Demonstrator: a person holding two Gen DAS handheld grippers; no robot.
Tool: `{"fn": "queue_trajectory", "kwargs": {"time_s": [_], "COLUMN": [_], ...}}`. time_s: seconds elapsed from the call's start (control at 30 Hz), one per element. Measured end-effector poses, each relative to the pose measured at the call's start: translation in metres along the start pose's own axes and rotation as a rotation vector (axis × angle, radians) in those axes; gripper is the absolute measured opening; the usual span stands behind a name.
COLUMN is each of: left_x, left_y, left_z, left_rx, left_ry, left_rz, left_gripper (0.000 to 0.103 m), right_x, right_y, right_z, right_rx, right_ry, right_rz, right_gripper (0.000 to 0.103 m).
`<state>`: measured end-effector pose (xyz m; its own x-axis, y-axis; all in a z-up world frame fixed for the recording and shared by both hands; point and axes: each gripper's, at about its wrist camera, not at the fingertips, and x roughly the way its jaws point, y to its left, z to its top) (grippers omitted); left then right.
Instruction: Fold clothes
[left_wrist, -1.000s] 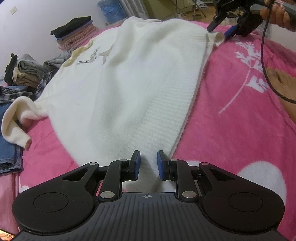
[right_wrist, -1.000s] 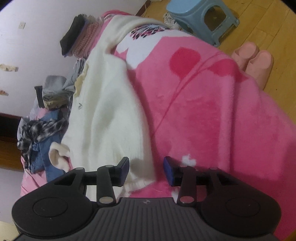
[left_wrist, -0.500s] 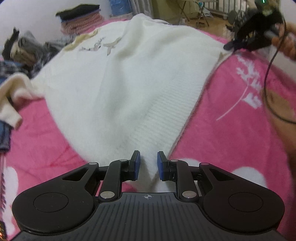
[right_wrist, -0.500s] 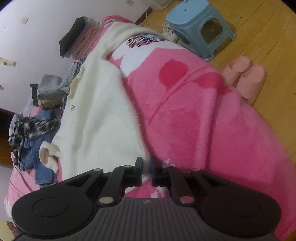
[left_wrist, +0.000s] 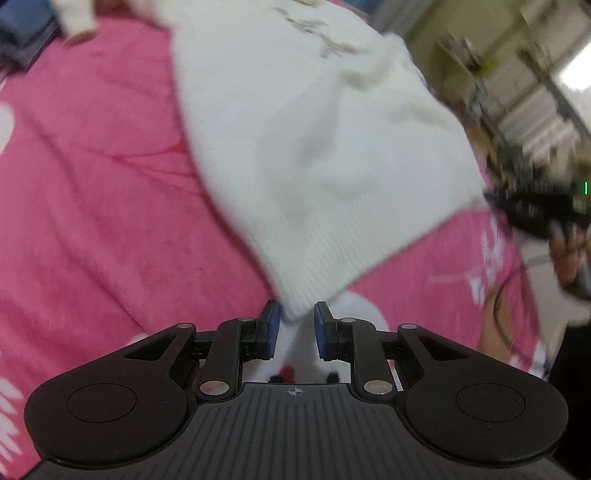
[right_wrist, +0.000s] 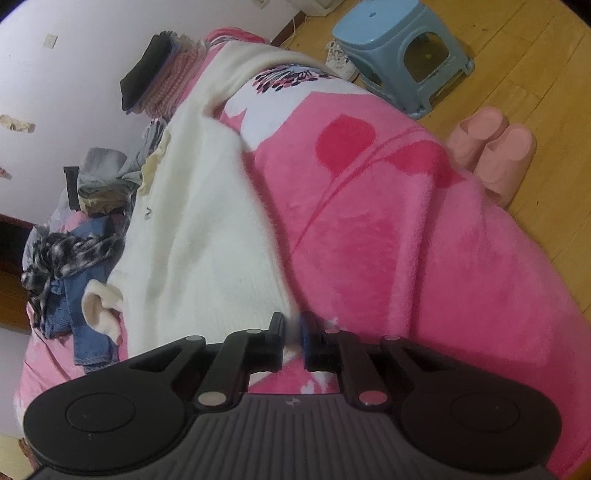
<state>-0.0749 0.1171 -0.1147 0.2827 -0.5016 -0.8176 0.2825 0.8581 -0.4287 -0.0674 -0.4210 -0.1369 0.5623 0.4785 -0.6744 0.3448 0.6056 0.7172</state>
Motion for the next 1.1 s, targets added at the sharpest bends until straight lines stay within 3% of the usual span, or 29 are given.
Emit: {"fn": "queue_trajectory", "kwargs": {"time_s": [0.17,0.27,0.4,0.43,0.47,0.57,0.77,1.1], "left_x": [0.005,0.011,0.016,0.016,0.015,0.011,-0.009,-0.021], "left_y": [0.025,0.028,0.018,0.014,0.009,-0.003,0.008,0.001], "left_z": [0.005,0.008,0.012,0.013,0.014,0.015,0.019,0.021], "left_rx": [-0.195,-0.248,-0.218,-0.198,-0.160,-0.078,-0.091,0.002], "left_ry": [-0.001,-0.013,-0.025,-0.028,-0.032,-0.040,-0.035,-0.024], "left_rz": [-0.106,-0.132,-0.104,-0.090,-0.067,-0.021,-0.044,-0.067], "left_gripper": [0.026,0.026,0.026,0.023,0.013,0.006,0.004,0.004], "right_x": [-0.002,-0.001,0.006,0.007,0.006,0.001,-0.022,-0.038], "right_y": [-0.004,-0.004,0.002,0.005,0.009,0.019,0.022,0.021], "right_z": [0.001,0.001,0.001,0.001,0.000,-0.004,-0.006,-0.015], "right_rx": [0.019,0.016,-0.021,-0.039,-0.063,-0.131,-0.158,-0.167], "right_ry": [0.002,0.006,0.022,0.023,0.019,-0.005,-0.032,-0.015], "right_rz": [0.025,0.030,0.012,0.006,-0.004,-0.038,-0.027,-0.042], "right_gripper": [0.014,0.015,0.016,0.016,0.014,0.009,0.007,0.006]}}
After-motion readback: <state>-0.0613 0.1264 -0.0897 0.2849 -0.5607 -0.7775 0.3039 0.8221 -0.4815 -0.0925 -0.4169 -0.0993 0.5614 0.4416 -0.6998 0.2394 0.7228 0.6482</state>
